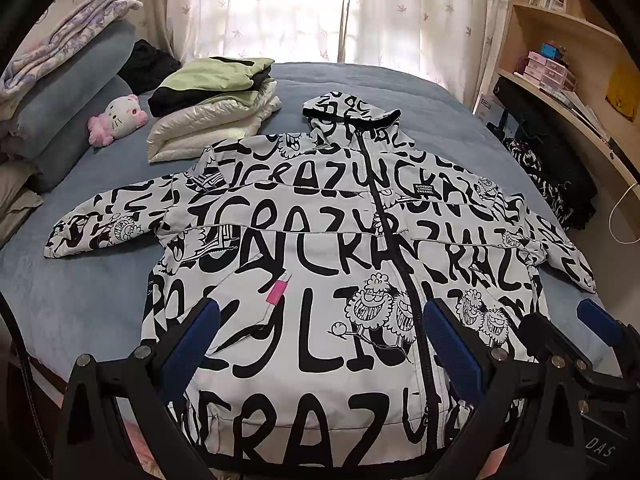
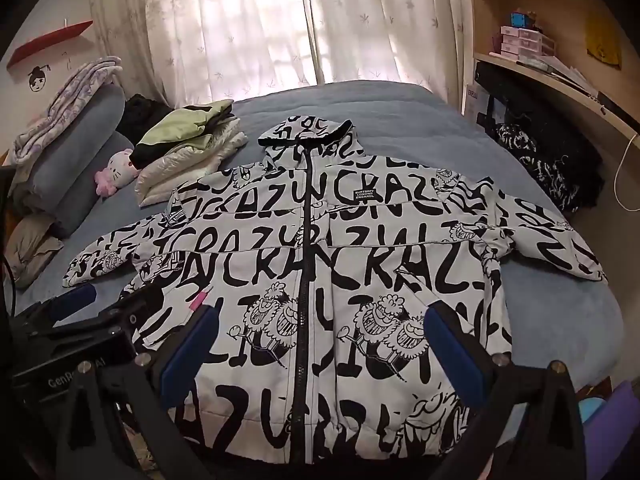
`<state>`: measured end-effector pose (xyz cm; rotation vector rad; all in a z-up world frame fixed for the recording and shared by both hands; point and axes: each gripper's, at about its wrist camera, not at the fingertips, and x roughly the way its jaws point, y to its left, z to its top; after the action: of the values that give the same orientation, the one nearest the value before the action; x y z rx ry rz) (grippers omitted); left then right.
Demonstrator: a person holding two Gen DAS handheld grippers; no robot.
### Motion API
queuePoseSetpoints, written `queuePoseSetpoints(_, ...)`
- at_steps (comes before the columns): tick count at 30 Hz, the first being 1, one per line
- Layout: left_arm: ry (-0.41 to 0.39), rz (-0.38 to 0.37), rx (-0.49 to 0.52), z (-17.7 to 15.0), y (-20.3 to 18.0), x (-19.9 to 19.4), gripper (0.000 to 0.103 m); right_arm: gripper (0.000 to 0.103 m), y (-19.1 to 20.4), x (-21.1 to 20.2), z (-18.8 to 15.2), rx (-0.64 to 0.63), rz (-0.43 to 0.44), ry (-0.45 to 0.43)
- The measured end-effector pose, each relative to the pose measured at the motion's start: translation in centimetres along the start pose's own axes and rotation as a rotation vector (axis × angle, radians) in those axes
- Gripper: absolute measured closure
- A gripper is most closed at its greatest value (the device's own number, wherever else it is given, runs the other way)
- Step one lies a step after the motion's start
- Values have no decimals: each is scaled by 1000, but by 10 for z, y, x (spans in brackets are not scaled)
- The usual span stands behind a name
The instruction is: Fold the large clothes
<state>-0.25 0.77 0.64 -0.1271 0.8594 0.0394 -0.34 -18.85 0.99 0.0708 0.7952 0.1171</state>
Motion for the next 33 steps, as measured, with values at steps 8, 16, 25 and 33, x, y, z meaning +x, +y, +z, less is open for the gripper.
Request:
queuePoseSetpoints(8, 9, 8, 1, -1, 3, 0, 2, 0, 1, 2, -2, 1, -3, 12)
queuePoseSetpoints(16, 9, 8, 2, -2, 4, 0, 2, 0, 1, 2, -4, 2, -1, 15)
queuePoseSetpoints(25, 15, 13, 7, -9, 4, 2, 2, 0, 0, 4, -5, 3, 0, 17)
queuePoseSetpoints(33, 19, 17, 24, -12, -2, 10, 2, 0, -2, 5, -14, 13, 2, 10)
